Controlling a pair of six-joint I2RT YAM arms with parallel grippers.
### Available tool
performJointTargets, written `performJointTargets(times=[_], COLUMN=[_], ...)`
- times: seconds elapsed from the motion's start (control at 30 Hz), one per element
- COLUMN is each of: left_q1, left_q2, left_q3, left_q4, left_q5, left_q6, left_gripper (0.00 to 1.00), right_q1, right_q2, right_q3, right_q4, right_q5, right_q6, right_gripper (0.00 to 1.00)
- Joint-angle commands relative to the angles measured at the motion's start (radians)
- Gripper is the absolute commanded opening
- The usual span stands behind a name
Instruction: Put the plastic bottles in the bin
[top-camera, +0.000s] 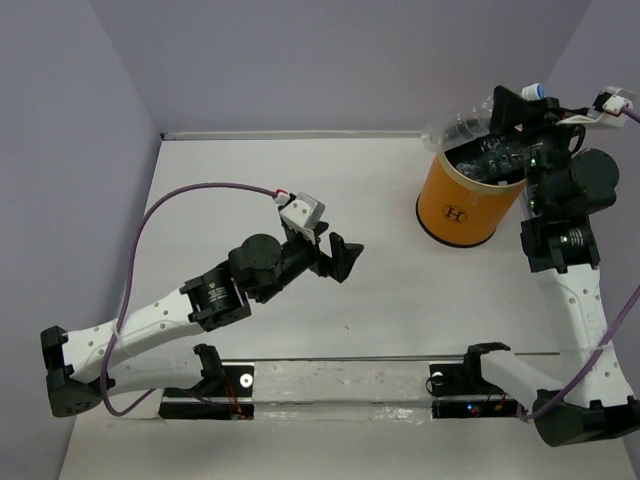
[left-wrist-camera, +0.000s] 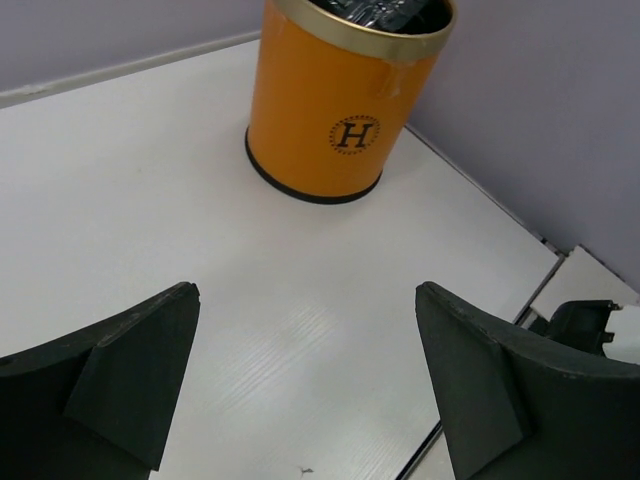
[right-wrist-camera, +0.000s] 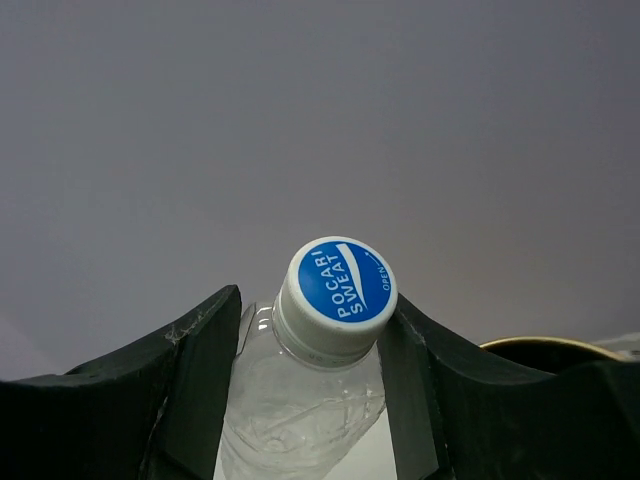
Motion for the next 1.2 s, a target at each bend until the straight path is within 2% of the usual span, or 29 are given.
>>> performJointTargets(times=[0.0,0.13,0.23,0.3,0.47,0.73,0.8,0.87,0.9,0.93,0.97,1.07,1.17], left_q1=[-0.004,-0.004,-0.004,-0.004,-0.004,-0.004,-0.004,-0.004,-0.004,-0.002,-0.002,-0.002,-0.002], left_q2=[-0.071,-0.110,-0.147,-0.175,-0.187,-0.175,-0.170,-0.164,-0.160,-0.158,-0.155,-0.140,-0.124], left_q3=[0.083,0.140,0.112,0.060,0.031,0.025,0.025,0.025,0.025,0.025,0.026,0.031,0.040], left_q4=[-0.233,-0.354,-0.362,-0.310,-0.275,-0.273,-0.275,-0.272,-0.267,-0.267,-0.261,-0.258,-0.255], left_q5=[-0.141,-0.298,-0.352,-0.358,-0.359,-0.364,-0.361,-0.361,-0.358,-0.356,-0.350,-0.332,-0.312], left_q6=[0.034,0.054,0.069,0.078,0.089,0.088,0.088,0.085,0.082,0.080,0.077,0.071,0.066], left_gripper=[0.99,0.99,0.99,0.99,0.99,0.99,0.99,0.99,0.99,0.99,0.99,0.99,0.99], right_q1=[0.003,0.003,-0.007,-0.016,-0.039,-0.103,-0.103,-0.103,-0.103,-0.103,-0.103,-0.103,-0.112], right_q2=[0.133,0.199,0.248,0.300,0.415,0.569,0.584,0.589,0.595,0.598,0.598,0.586,0.581], right_q3=[0.090,0.107,0.103,0.099,0.124,0.167,0.159,0.161,0.187,0.205,0.225,0.314,0.382], right_q4=[-0.051,-0.060,-0.071,-0.071,-0.098,-0.248,-0.259,-0.264,-0.273,-0.284,-0.302,-0.337,-0.373], right_q5=[0.323,0.387,0.415,0.421,0.331,0.160,0.153,0.141,0.134,0.140,0.154,0.197,0.246], right_q6=[-0.250,-0.314,-0.349,-0.367,-0.340,-0.226,-0.219,-0.217,-0.222,-0.223,-0.228,-0.245,-0.266], right_gripper=[0.08,0.08,0.08,0.08,0.08,0.11,0.19,0.34,0.54,0.62,0.76,0.89,0.94])
